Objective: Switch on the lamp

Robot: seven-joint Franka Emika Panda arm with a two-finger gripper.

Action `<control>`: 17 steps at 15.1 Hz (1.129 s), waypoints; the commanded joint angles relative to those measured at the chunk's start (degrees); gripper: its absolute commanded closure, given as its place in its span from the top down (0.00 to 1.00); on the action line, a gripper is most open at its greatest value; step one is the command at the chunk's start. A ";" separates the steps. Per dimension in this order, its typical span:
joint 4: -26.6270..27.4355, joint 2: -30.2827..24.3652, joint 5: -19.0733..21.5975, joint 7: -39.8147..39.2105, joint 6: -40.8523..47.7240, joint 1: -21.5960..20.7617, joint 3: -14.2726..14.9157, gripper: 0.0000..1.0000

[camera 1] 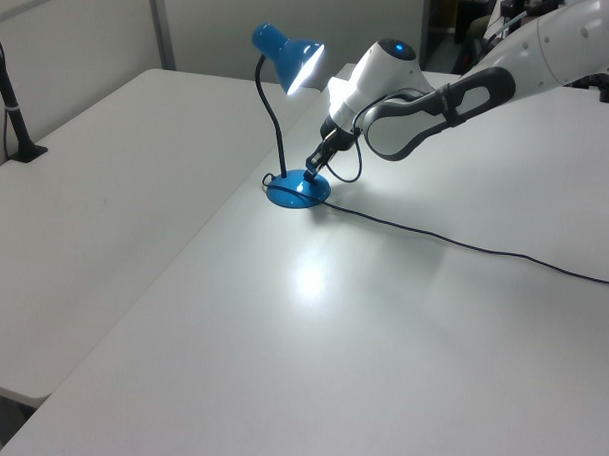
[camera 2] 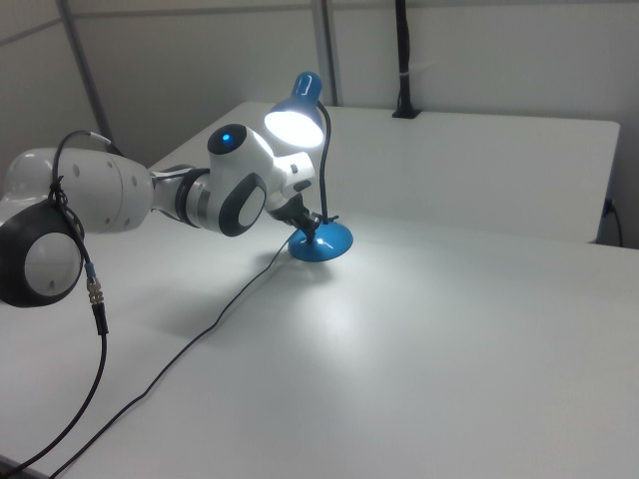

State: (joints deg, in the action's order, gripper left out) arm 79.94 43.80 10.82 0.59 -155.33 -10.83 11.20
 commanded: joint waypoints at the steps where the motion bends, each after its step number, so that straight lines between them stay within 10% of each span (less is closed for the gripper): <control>1: 5.71 -5.72 -0.01 0.99 -0.94 -1.03 0.22 0.00; 4: 15.22 -16.78 -0.01 0.99 4.82 -1.21 0.22 0.00; 9: 13.40 -28.84 -8.95 0.46 45.14 -0.51 0.92 0.01; 12: 12.70 -32.45 -11.35 -1.11 54.50 0.19 1.10 0.31; 14: 12.52 -34.39 -11.09 -4.88 57.58 2.38 1.10 1.00; 17: 11.29 -35.28 -11.17 -4.20 59.08 2.57 1.10 1.00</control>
State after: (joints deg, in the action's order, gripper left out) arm 90.44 10.23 0.34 -2.75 -97.98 -8.44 12.22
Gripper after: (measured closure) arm 0.423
